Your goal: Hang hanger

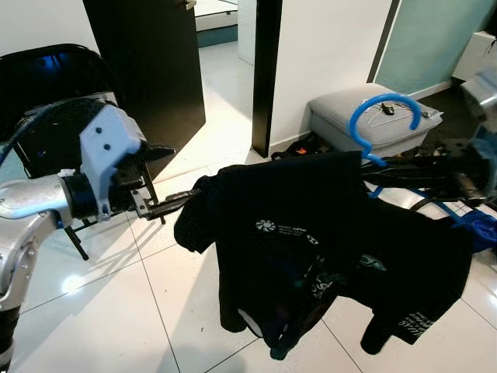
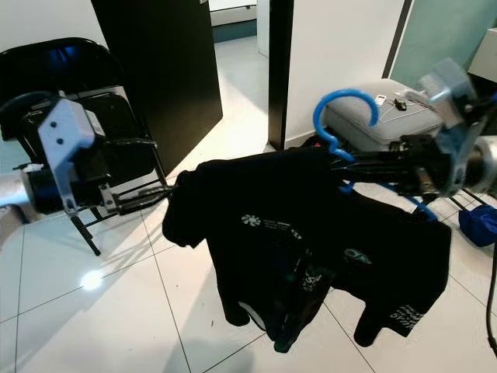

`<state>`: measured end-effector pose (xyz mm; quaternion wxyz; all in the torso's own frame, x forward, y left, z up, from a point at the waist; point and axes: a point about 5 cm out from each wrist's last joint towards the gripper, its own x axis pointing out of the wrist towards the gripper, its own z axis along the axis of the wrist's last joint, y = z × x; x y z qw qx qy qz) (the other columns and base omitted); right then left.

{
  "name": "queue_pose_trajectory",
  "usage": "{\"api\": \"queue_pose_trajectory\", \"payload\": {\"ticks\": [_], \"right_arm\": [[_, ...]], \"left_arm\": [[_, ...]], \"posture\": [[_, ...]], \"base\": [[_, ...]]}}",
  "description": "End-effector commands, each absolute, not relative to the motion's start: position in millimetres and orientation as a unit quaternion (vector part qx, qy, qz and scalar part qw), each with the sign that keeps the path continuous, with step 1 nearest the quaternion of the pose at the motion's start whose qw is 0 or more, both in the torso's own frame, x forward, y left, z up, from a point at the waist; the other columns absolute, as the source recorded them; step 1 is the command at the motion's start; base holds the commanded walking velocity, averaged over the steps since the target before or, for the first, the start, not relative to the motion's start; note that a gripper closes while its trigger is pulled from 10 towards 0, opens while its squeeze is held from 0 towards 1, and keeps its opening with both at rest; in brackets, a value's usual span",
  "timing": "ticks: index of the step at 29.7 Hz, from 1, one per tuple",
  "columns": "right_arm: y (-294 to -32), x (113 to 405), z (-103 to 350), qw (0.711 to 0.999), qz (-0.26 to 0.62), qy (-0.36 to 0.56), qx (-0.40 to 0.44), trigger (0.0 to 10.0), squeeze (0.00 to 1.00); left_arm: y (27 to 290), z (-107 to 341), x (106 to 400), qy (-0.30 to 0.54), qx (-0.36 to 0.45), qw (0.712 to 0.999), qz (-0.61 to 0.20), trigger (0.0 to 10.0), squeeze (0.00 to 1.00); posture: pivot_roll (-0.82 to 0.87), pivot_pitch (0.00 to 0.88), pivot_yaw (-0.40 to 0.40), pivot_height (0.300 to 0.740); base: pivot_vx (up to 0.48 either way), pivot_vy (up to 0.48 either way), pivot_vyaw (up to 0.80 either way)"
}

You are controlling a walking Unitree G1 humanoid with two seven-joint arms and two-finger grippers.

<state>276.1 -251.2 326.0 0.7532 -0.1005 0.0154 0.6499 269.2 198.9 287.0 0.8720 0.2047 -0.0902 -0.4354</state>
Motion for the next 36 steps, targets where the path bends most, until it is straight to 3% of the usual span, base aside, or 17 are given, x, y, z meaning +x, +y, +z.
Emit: {"api": "queue_pose_trajectory", "payload": {"ticks": [1, 9, 12, 20, 36], "right_arm": [[-248.9, 269.7, 337.1, 0.740, 0.663, 0.000, -0.114, 10.0, 0.00], [-249.5, 267.7, 344.7, 0.740, 0.662, -0.014, -0.113, 10.0, 0.00], [-248.6, 267.0, 348.3, 0.739, 0.664, -0.021, -0.113, 10.0, 0.00], [-247.9, 266.3, 350.6, 0.737, 0.666, -0.025, -0.110, 10.0, 0.00], [-240.8, 259.2, 359.6, 0.719, 0.684, -0.038, -0.111, 10.0, 0.00]], "left_arm": [[202.6, 294.0, 269.2, -0.104, 0.195, 0.869, -0.443, 10.0, 0.00], [196.6, 301.9, 263.4, -0.127, 0.155, 0.853, -0.482, 10.0, 0.00], [192.7, 297.6, 256.5, -0.114, 0.148, 0.834, -0.519, 10.0, 0.00], [192.6, 288.5, 251.6, -0.085, 0.148, 0.823, -0.542, 10.0, 0.00], [191.2, 267.0, 260.6, -0.048, 0.145, 0.830, -0.536, 10.0, 0.00]], "posture": [[-0.06, 0.017, 0.018, 0.740], [-0.06, 0.017, 0.024, 0.740], [-0.06, 0.018, 0.025, 0.740], [-0.06, 0.018, 0.026, 0.740], [-0.07, 0.018, 0.029, 0.740]], "base": [[0.000, 0.000, 0.00], [0.000, 0.000, 0.00], [0.000, 0.000, 0.00], [0.000, 0.000, 0.00], [0.000, 0.000, 0.00]]}}
